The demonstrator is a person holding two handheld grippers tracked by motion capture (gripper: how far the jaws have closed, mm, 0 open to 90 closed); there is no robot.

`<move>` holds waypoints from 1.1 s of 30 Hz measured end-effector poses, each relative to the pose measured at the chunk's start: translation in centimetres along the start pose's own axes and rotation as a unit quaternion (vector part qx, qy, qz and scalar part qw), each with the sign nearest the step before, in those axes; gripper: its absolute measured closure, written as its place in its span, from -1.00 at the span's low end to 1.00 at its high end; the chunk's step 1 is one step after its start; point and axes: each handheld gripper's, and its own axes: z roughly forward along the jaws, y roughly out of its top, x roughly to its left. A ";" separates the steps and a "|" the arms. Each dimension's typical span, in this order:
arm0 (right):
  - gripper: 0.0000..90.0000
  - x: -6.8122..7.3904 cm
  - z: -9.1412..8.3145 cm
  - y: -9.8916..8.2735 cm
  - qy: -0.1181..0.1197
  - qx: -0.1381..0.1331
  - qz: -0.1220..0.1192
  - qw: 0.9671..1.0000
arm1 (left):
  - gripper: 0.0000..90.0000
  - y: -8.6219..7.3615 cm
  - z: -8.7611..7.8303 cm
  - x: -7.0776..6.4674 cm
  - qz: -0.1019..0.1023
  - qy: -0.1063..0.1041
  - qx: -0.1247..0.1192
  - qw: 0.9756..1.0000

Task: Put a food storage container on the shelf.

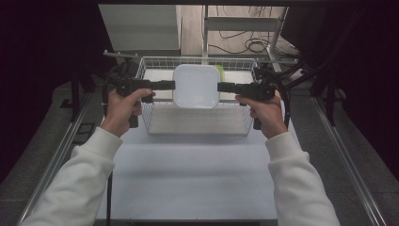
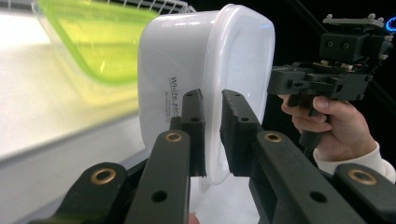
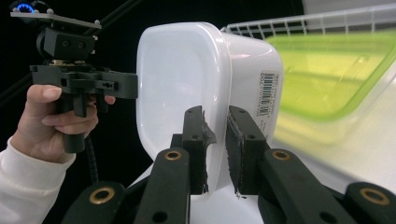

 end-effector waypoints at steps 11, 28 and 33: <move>0.72 -2.1 1.1 3.7 -0.007 -0.007 0.015 1.000 | 0.79 4.2 1.3 1.7 -0.005 -0.009 -0.005 1.000; 0.71 -4.4 2.8 5.9 -0.025 0.008 0.035 0.999 | 0.78 5.9 3.1 5.0 -0.045 -0.021 -0.002 0.999; 0.68 -4.6 3.1 6.5 -0.024 0.015 0.055 0.998 | 0.76 6.3 3.4 6.0 -0.074 -0.028 -0.003 0.997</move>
